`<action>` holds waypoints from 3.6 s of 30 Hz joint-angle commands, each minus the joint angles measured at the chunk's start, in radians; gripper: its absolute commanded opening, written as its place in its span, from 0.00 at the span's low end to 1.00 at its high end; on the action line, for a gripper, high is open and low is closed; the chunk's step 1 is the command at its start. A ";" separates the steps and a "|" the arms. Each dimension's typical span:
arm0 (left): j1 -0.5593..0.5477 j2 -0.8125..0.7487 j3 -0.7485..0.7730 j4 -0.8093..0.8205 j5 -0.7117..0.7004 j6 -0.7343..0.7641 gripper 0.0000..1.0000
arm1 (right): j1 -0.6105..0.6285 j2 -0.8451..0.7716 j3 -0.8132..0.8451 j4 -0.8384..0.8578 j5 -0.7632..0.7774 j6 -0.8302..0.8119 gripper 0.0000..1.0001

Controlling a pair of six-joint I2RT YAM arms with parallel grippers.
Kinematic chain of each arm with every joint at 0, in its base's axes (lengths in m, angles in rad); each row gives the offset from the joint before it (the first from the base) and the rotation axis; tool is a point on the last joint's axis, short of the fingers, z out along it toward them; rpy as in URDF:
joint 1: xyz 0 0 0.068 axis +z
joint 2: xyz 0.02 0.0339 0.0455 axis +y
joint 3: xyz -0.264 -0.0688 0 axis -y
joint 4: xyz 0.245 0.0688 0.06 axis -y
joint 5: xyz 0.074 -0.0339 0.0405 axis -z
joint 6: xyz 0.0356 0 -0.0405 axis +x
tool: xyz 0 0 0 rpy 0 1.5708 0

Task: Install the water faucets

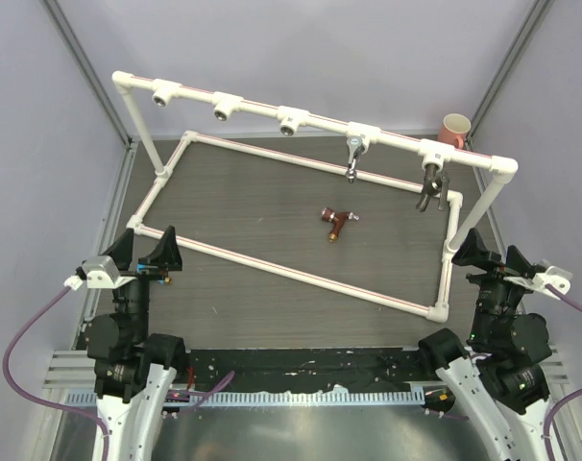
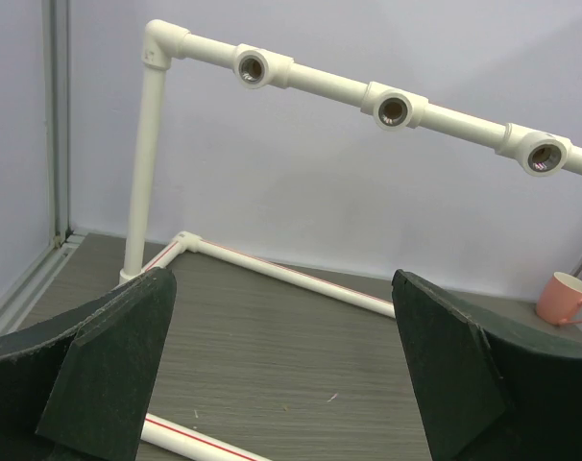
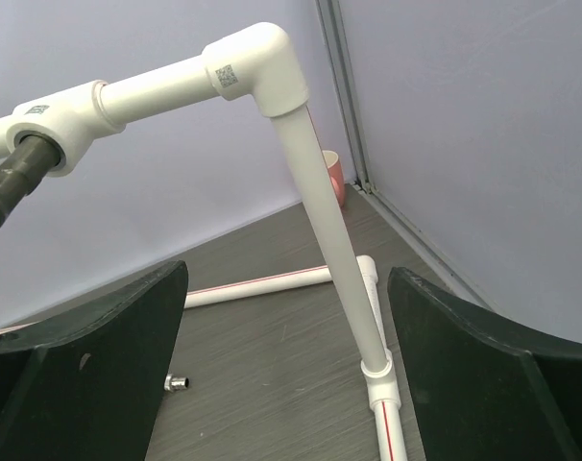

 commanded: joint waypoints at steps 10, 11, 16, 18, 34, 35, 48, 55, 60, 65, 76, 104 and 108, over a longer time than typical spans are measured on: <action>0.012 0.070 0.031 0.002 -0.026 -0.036 1.00 | 0.016 -0.023 0.036 -0.011 0.005 0.050 0.97; 0.012 0.083 0.036 -0.004 -0.028 -0.052 1.00 | 0.019 -0.023 0.038 -0.016 0.005 0.053 0.98; 0.014 0.216 0.086 -0.085 -0.063 -0.108 1.00 | 0.036 -0.023 0.039 -0.025 0.002 0.063 0.98; 0.014 0.260 0.103 -0.114 -0.075 -0.121 1.00 | 0.046 -0.025 0.046 -0.033 0.002 0.066 0.98; 0.025 0.773 0.246 -0.551 -0.506 -0.461 1.00 | 0.094 -0.025 0.050 -0.039 0.007 0.077 0.98; 0.031 0.799 0.252 -0.564 -0.512 -0.492 1.00 | 0.105 -0.023 0.050 -0.037 0.008 0.077 0.98; 0.256 1.196 0.275 -0.581 -0.261 -0.627 0.97 | 0.188 -0.025 0.064 -0.044 0.078 0.060 0.99; 0.337 1.324 0.297 -0.562 -0.186 -0.647 0.87 | 0.211 -0.025 0.064 -0.040 0.101 0.051 0.99; 0.382 1.368 0.300 -0.535 -0.148 -0.642 0.77 | 0.224 -0.023 0.062 -0.039 0.113 0.045 1.00; 0.404 1.417 0.303 -0.516 -0.103 -0.635 0.69 | 0.235 -0.025 0.064 -0.037 0.117 0.042 1.00; 0.419 1.491 0.306 -0.487 -0.005 -0.618 0.54 | 0.243 -0.025 0.073 -0.045 0.124 0.045 1.00; 0.025 0.947 0.219 -0.323 0.132 -0.616 0.01 | 0.247 0.113 0.125 -0.077 -0.433 0.229 1.00; -0.058 0.828 0.200 -0.285 0.179 -0.627 0.01 | 0.246 0.260 0.162 -0.122 -0.548 0.330 1.00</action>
